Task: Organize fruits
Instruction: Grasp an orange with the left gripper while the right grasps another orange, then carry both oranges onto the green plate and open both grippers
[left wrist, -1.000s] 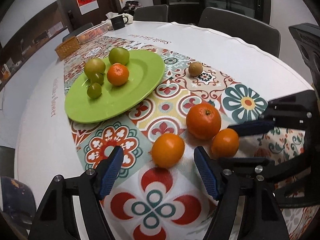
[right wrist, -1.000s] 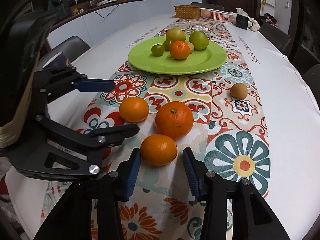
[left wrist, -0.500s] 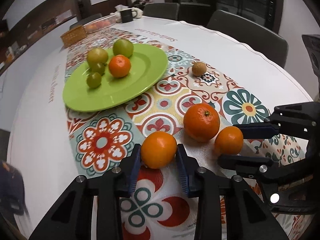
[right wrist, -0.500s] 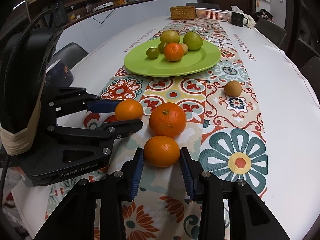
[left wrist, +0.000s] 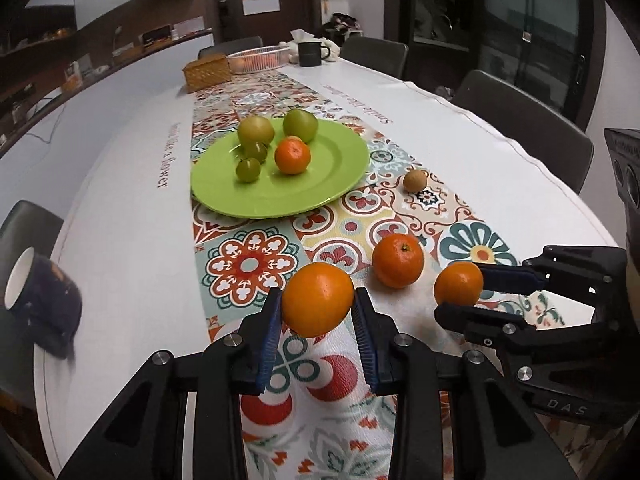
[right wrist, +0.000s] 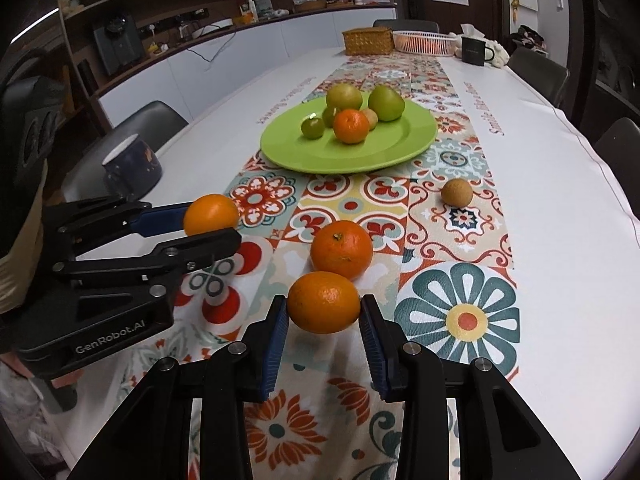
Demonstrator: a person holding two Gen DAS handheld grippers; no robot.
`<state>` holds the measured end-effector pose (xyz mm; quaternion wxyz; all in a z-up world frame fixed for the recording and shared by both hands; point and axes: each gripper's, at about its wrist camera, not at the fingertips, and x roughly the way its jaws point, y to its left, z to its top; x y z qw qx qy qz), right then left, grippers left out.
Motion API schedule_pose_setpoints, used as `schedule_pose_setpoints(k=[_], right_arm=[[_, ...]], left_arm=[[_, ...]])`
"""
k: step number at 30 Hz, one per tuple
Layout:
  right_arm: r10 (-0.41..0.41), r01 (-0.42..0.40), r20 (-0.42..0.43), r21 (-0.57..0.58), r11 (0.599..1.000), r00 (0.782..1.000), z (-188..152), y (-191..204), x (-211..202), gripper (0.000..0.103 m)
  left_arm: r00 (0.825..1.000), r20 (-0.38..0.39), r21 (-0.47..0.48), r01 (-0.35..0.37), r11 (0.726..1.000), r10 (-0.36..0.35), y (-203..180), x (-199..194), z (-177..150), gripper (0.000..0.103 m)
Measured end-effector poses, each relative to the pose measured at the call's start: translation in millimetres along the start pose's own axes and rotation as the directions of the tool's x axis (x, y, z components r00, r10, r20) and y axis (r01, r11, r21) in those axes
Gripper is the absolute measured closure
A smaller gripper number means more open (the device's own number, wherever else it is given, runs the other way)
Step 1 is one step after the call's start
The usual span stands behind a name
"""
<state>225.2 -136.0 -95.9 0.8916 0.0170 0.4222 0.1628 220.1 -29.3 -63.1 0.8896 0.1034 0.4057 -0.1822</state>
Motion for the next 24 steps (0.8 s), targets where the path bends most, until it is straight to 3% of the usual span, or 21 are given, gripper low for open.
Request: schedule_pose_setpoints(k=[12,24], right_arm=[[0.007,-0.005,0.111,-0.016,1.0,0.994,11,2,-44,0.066],[0.028,-0.016,0.222,-0.055,0.998,0.975,39,1,-76,0.066]], left_arm=[[0.995,0.085,-0.079,-0.038,0.996,0.045,-7,-44,4,0.068],[0.978,0.179,-0.076,-0.09,0.993,0.102,-11,-79,36,0.068]])
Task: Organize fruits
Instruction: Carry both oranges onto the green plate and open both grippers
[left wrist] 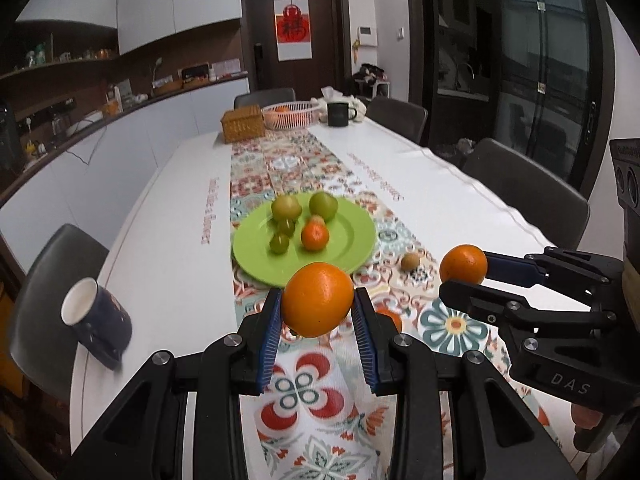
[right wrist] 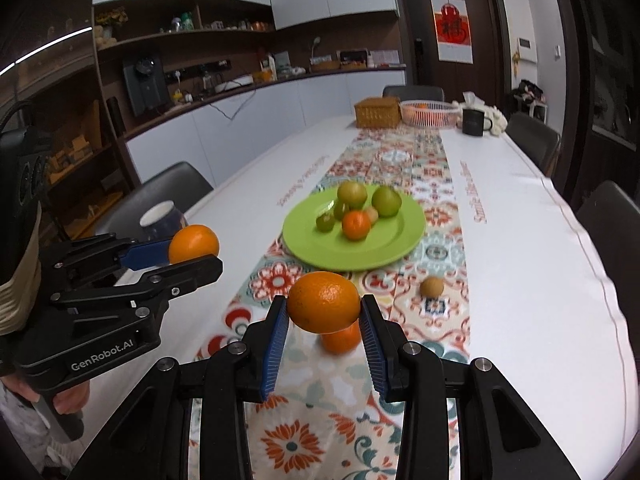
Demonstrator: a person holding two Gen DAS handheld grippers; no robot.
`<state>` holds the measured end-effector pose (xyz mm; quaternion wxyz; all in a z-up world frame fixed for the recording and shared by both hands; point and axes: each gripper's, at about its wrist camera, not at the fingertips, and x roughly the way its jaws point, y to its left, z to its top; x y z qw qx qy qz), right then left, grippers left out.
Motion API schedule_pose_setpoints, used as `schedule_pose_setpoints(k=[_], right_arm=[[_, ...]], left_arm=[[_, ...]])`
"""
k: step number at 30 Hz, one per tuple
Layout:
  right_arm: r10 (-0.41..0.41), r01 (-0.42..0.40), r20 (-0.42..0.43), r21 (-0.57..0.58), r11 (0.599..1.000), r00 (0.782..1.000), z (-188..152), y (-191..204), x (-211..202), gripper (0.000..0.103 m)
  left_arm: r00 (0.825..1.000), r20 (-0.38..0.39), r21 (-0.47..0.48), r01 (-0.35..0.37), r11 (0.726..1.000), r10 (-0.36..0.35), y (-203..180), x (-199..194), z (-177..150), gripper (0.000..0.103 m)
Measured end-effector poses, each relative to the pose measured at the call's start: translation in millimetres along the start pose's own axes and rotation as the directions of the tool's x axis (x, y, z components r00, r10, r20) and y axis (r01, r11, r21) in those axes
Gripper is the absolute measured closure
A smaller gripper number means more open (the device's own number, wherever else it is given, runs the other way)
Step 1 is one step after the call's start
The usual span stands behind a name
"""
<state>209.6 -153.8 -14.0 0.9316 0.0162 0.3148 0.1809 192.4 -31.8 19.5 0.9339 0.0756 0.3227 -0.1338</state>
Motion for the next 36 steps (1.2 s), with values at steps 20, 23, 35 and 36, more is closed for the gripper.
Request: schedule_pose_setpoints(k=[20,23,35,36], right_arm=[[-0.006,0.008,0.052,-0.047,0.999,0.999,73,-24,40,0.066],[-0.007,0.008,0.034,-0.048,0.999,0.999,76,-29,56,0.066],[-0.02,0.018,-0.076,-0.025,1.0,0.997,74,-54,130,0.066],[-0.018,0.016,-0.09,-0.022,1.0,0.996,73,-56,137,0.066]], left_arm=[[1.0,-0.006,-0.056,-0.026,0.998,0.025,24,57,53,0.068],[0.999,-0.03,-0.068,-0.02,0.997,0.018,28,75,53,0.068],[0.99,-0.141,-0.089,-0.009,0.996,-0.003,39,149,46,0.068],[0.989,-0.148,-0.09,-0.009,0.996,-0.004,40,153,46,0.068]])
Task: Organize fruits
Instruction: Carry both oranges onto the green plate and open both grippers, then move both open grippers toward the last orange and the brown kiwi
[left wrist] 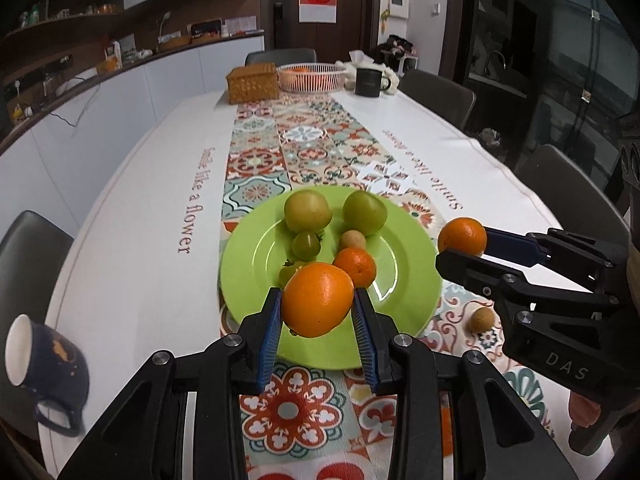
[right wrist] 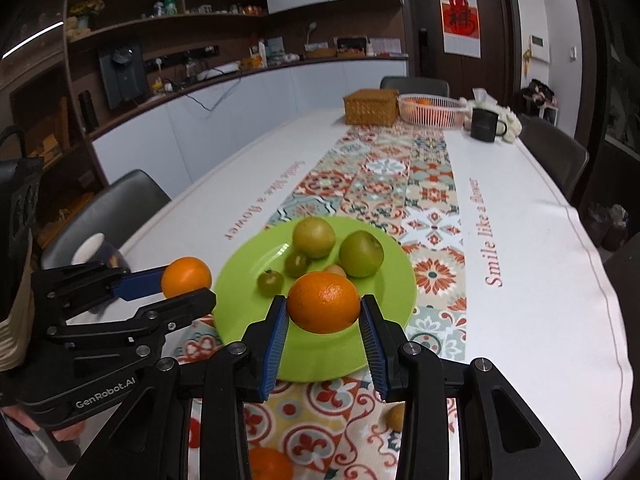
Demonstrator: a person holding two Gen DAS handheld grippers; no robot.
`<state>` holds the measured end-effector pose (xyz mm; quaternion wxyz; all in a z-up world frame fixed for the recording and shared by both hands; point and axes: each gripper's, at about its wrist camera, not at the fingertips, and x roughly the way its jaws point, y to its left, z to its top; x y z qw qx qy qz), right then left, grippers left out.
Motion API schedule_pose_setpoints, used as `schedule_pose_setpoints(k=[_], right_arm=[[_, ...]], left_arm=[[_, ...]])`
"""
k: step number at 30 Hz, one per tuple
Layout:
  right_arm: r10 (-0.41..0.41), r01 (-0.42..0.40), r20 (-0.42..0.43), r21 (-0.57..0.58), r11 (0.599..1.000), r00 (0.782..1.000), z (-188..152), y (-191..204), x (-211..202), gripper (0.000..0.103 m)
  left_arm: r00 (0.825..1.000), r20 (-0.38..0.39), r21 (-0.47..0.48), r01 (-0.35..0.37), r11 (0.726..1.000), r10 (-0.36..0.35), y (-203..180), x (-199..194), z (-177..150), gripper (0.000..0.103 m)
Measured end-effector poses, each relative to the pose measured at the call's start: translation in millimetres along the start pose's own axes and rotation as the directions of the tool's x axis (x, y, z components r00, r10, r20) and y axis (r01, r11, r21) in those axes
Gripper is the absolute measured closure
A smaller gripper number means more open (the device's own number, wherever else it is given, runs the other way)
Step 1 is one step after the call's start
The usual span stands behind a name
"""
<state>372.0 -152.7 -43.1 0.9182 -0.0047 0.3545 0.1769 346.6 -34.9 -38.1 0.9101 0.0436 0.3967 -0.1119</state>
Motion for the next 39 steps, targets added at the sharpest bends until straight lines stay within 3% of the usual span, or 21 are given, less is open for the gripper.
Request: schedule_pose_setpoints(k=[7,18,21,31,39], right_arm=[[-0.001,0.001,-0.064,0.0,1.0,0.998,-6,-6,32,0.066],[-0.009,0.01,-0.093,0.016,1.0,0.996,-10,-13,55,0.065],[-0.019,0.021,-0.087,0.023,1.0,0.996,-9,-15,54,0.056],[-0.038,0.039,-0.026,0.017,0.999,0.999,-10,-12,20,0.055],[-0.056,0.057,0.052,-0.002,0.998,0.997,-13,-4,-27,0.044]], left_arm=[[0.998,-0.056,0.004,0.006,1.0,-0.006,2,29,-4,0.068],[0.995,-0.098,0.01,0.015,1.0,-0.014,3,51,-6,0.067],[0.996,-0.088,0.004,0.012,1.0,-0.012,4,47,-7,0.062],[1.0,-0.015,-0.015,-0.02,1.0,0.02,2,6,-7,0.045],[0.997,0.055,-0.021,-0.046,0.999,0.047,-7,-39,-7,0.035]])
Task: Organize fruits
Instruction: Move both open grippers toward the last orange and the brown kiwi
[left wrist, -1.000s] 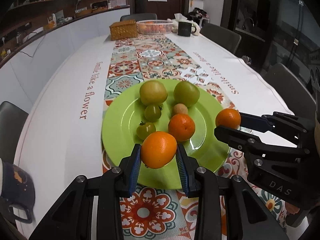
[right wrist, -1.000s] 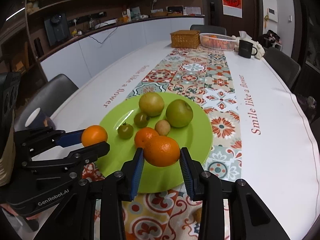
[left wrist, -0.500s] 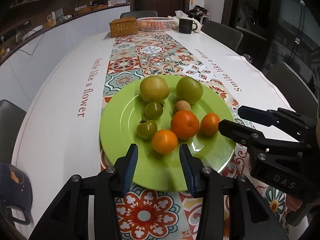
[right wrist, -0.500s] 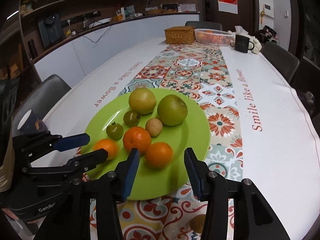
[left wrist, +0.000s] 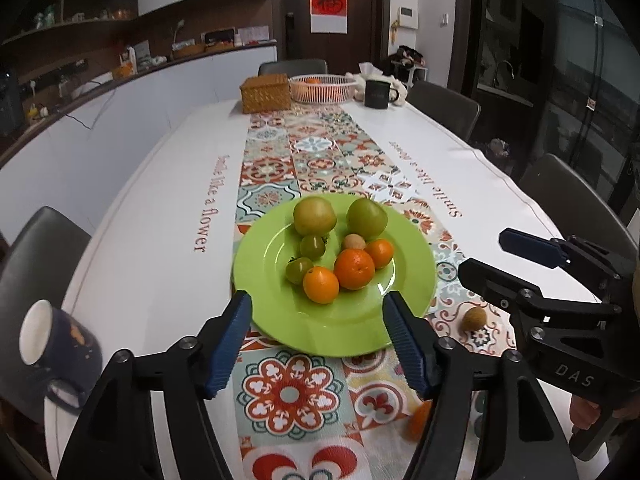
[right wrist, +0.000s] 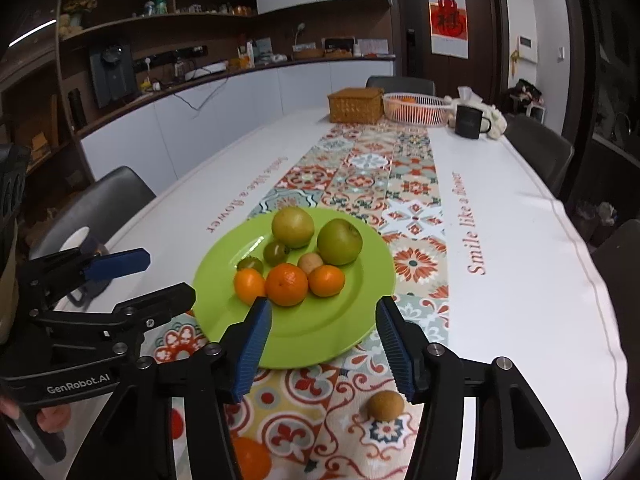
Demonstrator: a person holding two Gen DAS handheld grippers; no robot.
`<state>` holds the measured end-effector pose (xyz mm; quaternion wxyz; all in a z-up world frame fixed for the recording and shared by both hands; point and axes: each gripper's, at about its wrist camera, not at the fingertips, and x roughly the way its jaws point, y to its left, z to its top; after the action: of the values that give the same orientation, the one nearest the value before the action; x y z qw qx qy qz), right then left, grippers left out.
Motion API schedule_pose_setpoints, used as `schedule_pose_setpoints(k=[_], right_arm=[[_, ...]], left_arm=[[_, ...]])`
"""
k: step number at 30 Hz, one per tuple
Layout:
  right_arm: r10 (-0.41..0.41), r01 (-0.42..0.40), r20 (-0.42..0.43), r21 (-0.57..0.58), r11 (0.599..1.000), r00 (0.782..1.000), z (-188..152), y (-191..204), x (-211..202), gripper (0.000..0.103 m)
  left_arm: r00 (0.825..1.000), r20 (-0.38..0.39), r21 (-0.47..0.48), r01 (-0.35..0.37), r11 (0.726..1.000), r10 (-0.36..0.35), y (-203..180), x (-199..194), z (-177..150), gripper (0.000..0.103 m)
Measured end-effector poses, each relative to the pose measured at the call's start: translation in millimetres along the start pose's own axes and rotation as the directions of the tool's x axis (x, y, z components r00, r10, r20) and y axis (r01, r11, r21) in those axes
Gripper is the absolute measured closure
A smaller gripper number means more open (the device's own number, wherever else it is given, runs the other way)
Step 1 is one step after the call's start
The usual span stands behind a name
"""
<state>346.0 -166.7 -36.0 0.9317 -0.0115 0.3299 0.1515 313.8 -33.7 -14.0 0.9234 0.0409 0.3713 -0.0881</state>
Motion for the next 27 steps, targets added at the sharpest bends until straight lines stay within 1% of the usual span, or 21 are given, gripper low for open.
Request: schedule_pose_setpoints(k=[3,6,8,10,12,17,24,27], right_arm=[[-0.009,0.009,0.029,-0.006,1.0,1.0,1,1,-17,0.041],[-0.01,0.01,0.048,-0.014,1.0,0.999,-1,2,-32,0.037],[-0.018,0.019,0.058,-0.018,1.0,0.998,-3,3,-40,0.036],[-0.024,0.025,0.068,-0.021,0.999,0.997,-6,3,-48,0.033],[-0.029,0.031,0.083,-0.019,0.999,0.996,-9,3,-57,0.031],[-0.034,0.036,0.12,-0.011,0.999,0.992,-17,1,-79,0.024],[-0.055,0.056,0.135,-0.009,0.998,0.989,-30,-5,-98,0.019],[-0.067,0.07,0.141,-0.018,0.997,0.988,-35,-8,-106,0.019]], left_arm=[[1.0,0.022,0.001,-0.008,1.0,0.008,-4,-16,-1,0.03],[0.999,0.04,0.001,0.001,1.0,-0.001,-7,-30,-4,0.026],[0.999,0.054,0.002,-0.01,1.0,0.01,-10,-40,-7,0.022],[0.998,0.062,0.001,-0.018,1.0,0.018,-13,-49,-10,0.021],[0.998,0.065,0.003,-0.023,1.0,0.022,-16,-55,-13,0.018],[0.996,0.076,0.011,-0.041,0.999,0.04,-26,-71,-22,0.014],[0.994,0.091,0.024,-0.065,0.998,0.063,-39,-87,-39,0.012],[0.993,0.098,0.043,-0.075,0.996,0.07,-46,-90,-44,0.012]])
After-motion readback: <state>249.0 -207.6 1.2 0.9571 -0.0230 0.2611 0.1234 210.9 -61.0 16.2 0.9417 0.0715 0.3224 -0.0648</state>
